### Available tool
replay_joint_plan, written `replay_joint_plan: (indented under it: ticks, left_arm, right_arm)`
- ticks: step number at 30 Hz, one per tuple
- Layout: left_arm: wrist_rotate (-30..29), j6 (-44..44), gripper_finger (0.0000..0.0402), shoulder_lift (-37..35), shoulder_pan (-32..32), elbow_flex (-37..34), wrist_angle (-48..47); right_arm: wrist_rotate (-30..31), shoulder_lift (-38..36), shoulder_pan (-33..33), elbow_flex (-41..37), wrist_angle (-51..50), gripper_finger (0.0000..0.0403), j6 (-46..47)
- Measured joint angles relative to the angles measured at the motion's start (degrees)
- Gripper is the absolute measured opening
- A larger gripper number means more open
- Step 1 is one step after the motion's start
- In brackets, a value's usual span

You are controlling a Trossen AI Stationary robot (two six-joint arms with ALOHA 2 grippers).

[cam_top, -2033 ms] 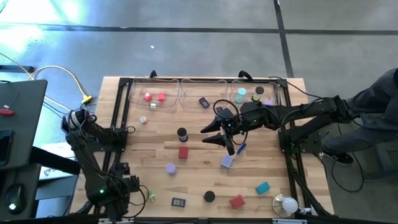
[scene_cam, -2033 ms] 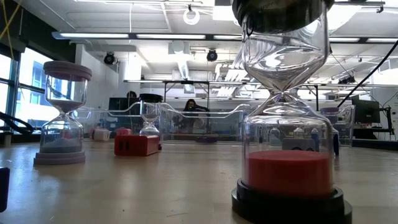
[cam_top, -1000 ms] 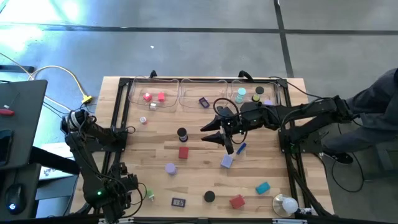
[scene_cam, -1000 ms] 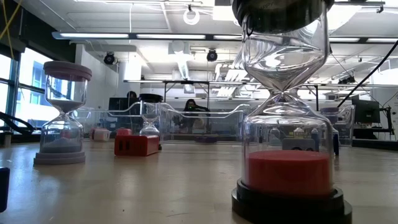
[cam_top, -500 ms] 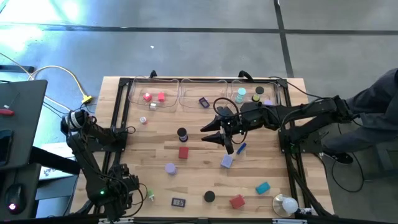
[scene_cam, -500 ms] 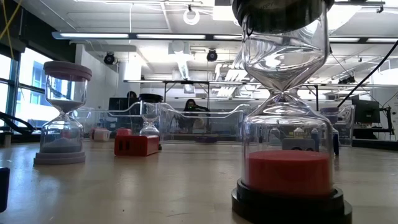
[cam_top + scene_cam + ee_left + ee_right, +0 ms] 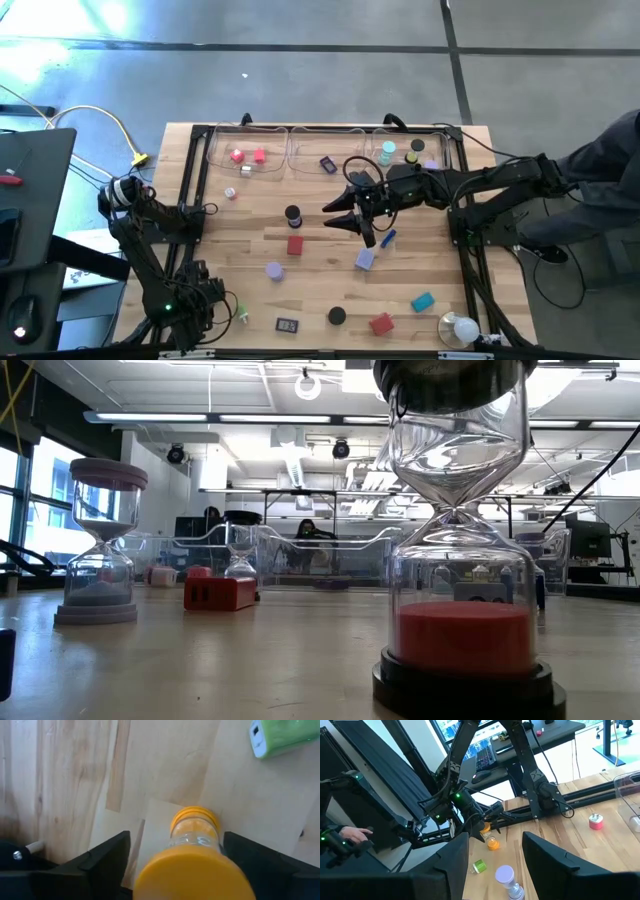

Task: Pick & Place Office items
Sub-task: Put the yellow hourglass into the right transparent bin

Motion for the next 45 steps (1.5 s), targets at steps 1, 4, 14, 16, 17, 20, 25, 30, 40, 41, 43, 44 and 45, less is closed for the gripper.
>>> replay_joint_plan:
  ticks: [1,4,14,16,17,20,25,30,40,41,43,44,45]
  left_arm:
    - [0.0,0.08,0.029,0.0,-0.01,-0.04,0.11]
    - [0.02,0.06,0.0255,0.0,-0.02,-0.04,0.11]
    - [2.81,-2.68,0.0167,0.0,0.63,-0.04,0.36]
    - [5.31,-3.56,0.0167,-0.07,1.55,-0.02,0.18]
    - [6.53,-3.62,0.0167,-0.07,2.18,0.1,0.15]
    - [9.18,-2.98,0.0167,-0.48,4.48,0.92,0.26]
    - [10.77,-1.16,0.0167,-3.26,9.36,2.91,-1.12]
    - [10.73,3.36,0.0167,-9.07,14.06,5.45,-3.67]
    - [1.19,12.26,0.0167,-23.64,22.76,7.71,-6.46]
    - [-0.63,13.38,0.0167,-24.96,23.64,7.72,-6.11]
    - [-3.85,16.14,0.0167,-27.32,25.31,7.72,-5.41]
    - [-5.27,17.88,0.0167,-28.32,26.19,7.72,-4.72]
    - [-6.66,19.81,0.0167,-29.16,27.05,7.72,-3.78]
  right_arm:
    - [0.0,0.0,0.0,0.0,0.02,0.0174,0.0]
    - [-0.07,0.0,0.0,0.0,0.0,0.0174,0.0]
    - [-1.79,0.0,0.0,0.0,-0.11,0.0174,-0.03]
    - [-3.26,0.0,0.0,0.0,-0.11,0.0174,0.03]
    - [-4.17,0.0,0.02,0.0,-0.09,0.0174,0.11]
    - [-8.21,0.0,0.07,0.0,-0.08,0.0174,0.14]
    - [-12.5,0.0,0.84,0.0,0.02,0.0174,0.15]
    - [-13.94,0.0,2.16,0.0,0.02,0.0174,0.15]
    - [-13.02,0.0,4.05,0.0,0.15,0.0174,0.86]
    - [-12.37,0.0,4.02,0.0,0.33,0.0174,1.31]
    - [-11.41,0.0,4.01,0.0,1.25,0.0174,0.94]
    - [-10.94,0.0,3.98,0.0,1.78,0.0174,0.23]
    - [-10.49,0.0,3.96,0.0,2.35,0.0174,-0.8]
